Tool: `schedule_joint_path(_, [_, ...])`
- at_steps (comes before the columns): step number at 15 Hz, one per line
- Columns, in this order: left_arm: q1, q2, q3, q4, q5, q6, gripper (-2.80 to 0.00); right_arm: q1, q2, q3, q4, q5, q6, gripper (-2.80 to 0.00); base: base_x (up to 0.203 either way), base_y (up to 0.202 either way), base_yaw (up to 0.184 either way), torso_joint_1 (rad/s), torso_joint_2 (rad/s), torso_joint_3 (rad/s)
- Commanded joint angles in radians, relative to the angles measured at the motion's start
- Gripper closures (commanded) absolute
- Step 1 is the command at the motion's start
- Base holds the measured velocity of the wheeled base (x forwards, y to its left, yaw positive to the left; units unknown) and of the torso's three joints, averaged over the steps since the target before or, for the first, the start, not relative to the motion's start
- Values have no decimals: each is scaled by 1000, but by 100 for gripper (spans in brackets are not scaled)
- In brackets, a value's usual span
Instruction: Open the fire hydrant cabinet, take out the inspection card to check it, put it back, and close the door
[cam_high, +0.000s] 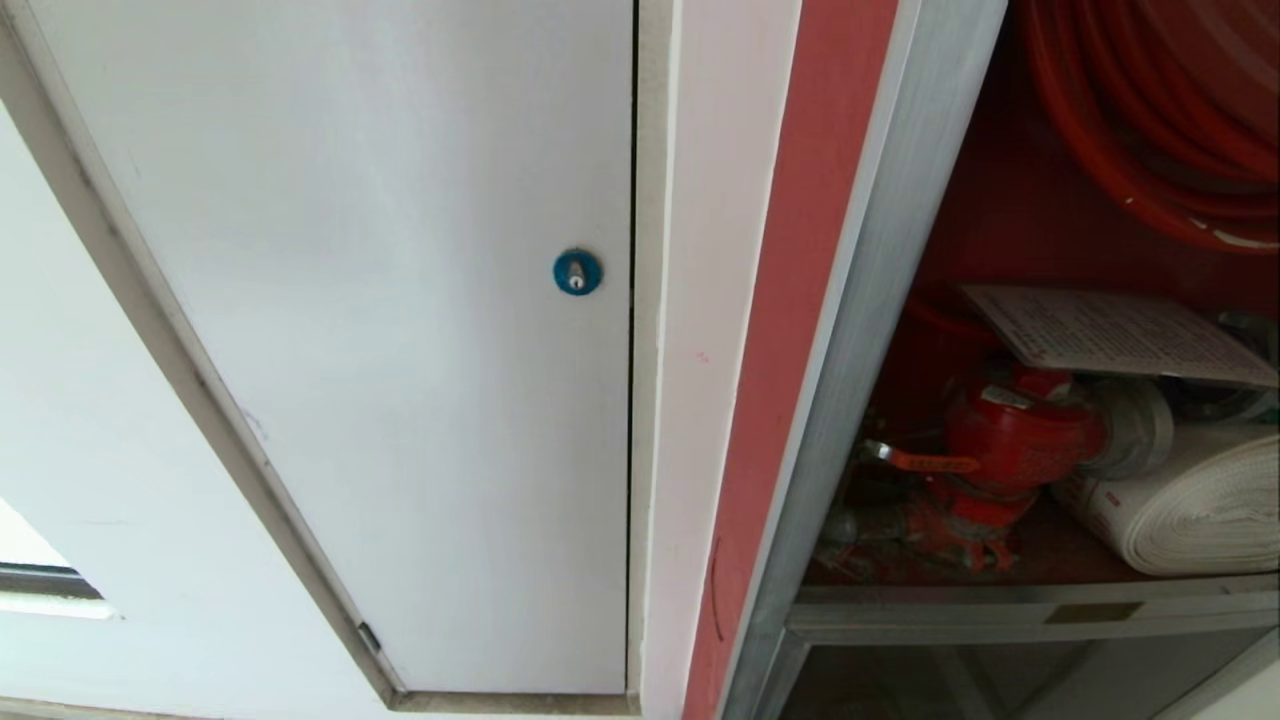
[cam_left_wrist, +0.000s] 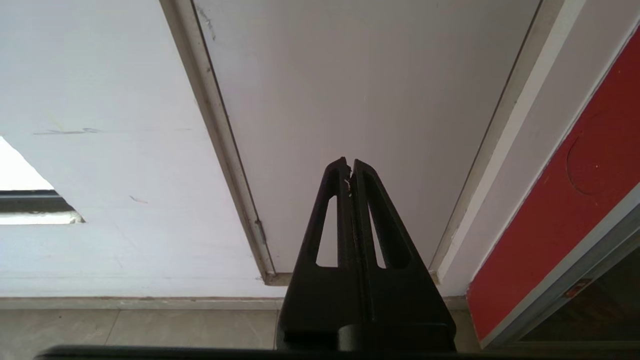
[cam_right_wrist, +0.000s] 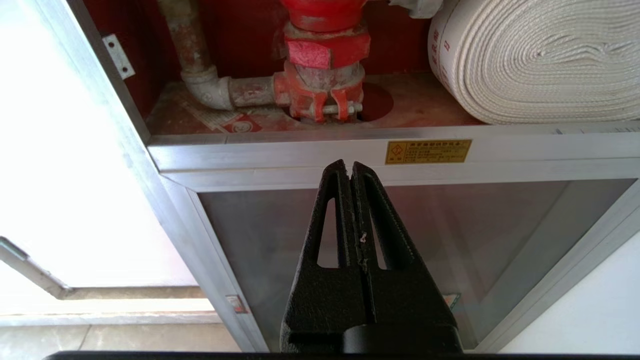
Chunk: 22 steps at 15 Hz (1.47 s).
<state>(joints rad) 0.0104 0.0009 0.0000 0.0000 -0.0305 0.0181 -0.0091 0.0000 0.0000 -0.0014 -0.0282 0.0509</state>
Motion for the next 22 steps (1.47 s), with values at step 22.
schedule_joint_path(22, [0, 1, 0, 0, 0, -1, 0, 0, 0, 0, 0, 1, 1, 0, -192, 0, 1, 2, 3, 3])
